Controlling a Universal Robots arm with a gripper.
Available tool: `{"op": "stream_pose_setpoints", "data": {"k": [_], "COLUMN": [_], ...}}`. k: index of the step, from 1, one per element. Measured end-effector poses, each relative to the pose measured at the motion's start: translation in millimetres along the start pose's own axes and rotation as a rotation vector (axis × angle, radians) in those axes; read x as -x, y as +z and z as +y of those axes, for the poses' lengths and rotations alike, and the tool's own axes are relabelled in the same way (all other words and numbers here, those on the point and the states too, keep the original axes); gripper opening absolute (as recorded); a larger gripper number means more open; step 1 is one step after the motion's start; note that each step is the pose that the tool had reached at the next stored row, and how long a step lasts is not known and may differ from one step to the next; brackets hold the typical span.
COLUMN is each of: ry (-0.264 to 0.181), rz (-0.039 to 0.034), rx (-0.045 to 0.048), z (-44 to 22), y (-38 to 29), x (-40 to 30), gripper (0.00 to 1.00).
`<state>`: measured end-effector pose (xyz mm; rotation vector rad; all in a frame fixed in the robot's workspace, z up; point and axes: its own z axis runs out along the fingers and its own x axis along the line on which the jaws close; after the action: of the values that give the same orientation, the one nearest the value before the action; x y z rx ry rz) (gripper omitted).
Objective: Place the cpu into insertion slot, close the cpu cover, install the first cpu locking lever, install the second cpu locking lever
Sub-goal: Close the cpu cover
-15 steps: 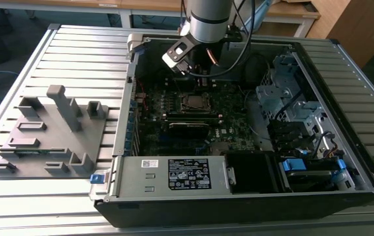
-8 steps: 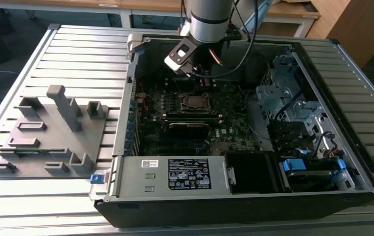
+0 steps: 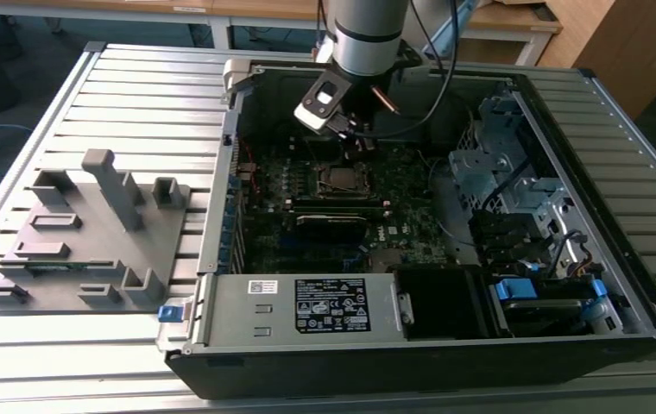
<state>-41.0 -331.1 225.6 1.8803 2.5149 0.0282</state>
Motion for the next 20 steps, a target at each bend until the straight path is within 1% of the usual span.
{"op": "stream_pose_setpoints", "data": {"k": [15, 17, 20], "ry": [-0.239, -0.251, -0.251], "rz": [0.0037, 0.0039, 0.0039], "rx": [-0.0023, -0.0024, -0.0024], "z": [0.0, 0.0, 0.0], "y": [0.3, 0.3, 0.3], "x": [0.0, 0.0, 0.0], "gripper": [0.10, 0.10, 0.10]}}
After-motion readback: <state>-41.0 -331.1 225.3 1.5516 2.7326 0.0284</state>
